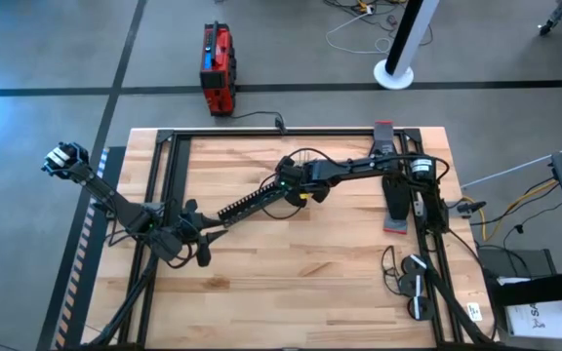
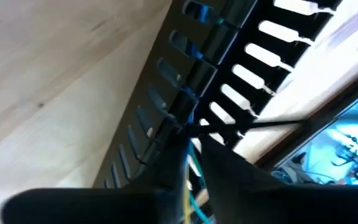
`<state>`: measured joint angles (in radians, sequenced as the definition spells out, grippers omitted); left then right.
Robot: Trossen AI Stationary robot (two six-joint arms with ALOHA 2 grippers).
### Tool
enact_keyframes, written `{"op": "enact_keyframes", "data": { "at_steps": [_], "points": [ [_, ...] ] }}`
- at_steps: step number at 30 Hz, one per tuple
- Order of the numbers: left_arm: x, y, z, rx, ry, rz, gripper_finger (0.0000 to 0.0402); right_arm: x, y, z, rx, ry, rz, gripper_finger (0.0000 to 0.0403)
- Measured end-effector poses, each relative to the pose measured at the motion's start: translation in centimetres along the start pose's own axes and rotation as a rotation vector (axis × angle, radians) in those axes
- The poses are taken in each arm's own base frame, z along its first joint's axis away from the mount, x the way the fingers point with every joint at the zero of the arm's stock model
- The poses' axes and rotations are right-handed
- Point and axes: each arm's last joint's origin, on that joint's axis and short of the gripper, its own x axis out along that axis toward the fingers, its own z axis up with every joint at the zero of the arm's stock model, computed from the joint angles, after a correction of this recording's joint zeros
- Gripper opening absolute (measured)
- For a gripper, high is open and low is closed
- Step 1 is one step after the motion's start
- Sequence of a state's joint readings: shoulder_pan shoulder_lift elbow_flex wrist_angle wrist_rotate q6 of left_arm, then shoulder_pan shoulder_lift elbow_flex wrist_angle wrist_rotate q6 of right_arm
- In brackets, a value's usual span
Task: Ziptie cables
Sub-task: Put the zip tied cable wires into the cable duct
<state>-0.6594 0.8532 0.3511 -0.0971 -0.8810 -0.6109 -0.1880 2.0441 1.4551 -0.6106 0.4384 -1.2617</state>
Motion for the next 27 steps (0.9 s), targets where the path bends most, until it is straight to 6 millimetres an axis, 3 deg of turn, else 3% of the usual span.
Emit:
{"op": "enact_keyframes", "data": {
  "at_steps": [8,13,18,23,27],
  "points": [
    [0.0,0.0,0.0,0.003,0.002,0.001,0.0098,-0.3,0.2,-0.2,-0.033,0.105,-0.018,0.014],
    [0.0,0.1,-0.1,0.008,0.005,0.003,0.0098,-1.3,-0.1,-0.6,0.02,0.088,-0.024,0.0153],
    [0.0,0.1,-0.1,0.008,0.005,0.004,0.0098,-3.8,-0.6,-1.6,0.104,0.075,-0.051,0.0147],
    [0.0,0.1,-0.1,0.01,0.007,0.005,0.0098,-6.4,0.1,-3.6,0.318,0.024,0.054,0.0138],
    [0.0,0.1,-0.1,0.01,0.007,0.005,0.0098,-6.5,0.3,-7.1,0.659,-0.067,0.217,0.0122]
  ]
}}
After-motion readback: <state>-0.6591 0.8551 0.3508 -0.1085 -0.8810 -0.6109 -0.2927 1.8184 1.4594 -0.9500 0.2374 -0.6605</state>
